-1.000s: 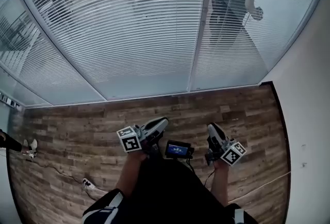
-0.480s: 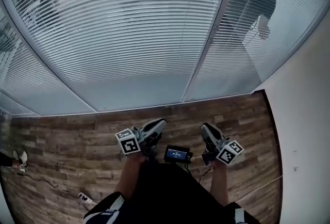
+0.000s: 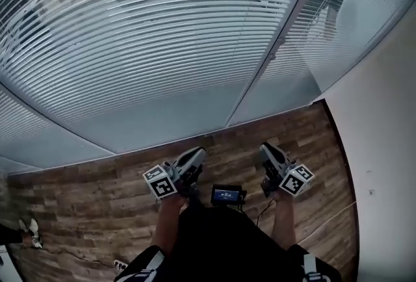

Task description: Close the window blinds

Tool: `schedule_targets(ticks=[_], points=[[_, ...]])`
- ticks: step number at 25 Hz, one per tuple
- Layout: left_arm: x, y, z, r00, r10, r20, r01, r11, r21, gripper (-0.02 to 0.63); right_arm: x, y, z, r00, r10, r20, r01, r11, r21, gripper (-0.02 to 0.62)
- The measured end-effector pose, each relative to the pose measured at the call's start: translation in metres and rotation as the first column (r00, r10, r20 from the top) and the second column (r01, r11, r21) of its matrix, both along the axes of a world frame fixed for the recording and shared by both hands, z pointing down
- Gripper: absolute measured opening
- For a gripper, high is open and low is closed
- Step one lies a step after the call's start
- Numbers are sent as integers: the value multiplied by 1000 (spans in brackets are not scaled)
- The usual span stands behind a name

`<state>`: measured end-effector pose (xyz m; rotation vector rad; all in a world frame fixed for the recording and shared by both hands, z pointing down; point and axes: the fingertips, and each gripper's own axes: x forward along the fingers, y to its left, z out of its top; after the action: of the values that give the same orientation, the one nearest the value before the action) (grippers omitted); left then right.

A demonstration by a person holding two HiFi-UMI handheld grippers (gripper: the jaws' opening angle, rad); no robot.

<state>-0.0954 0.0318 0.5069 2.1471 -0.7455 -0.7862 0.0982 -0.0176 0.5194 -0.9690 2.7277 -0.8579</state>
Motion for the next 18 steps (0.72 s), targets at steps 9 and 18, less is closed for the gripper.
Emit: schedule_targets(ticks=[9, 18], points=[[5, -19, -7, 998, 69, -8, -69, 998, -10, 15, -12, -10, 3, 995, 50, -90, -51, 999, -11, 37], [-4, -76, -6, 998, -37, 57, 39, 999, -20, 15, 5, -109, 14, 988, 82, -128, -78, 996, 36, 37]])
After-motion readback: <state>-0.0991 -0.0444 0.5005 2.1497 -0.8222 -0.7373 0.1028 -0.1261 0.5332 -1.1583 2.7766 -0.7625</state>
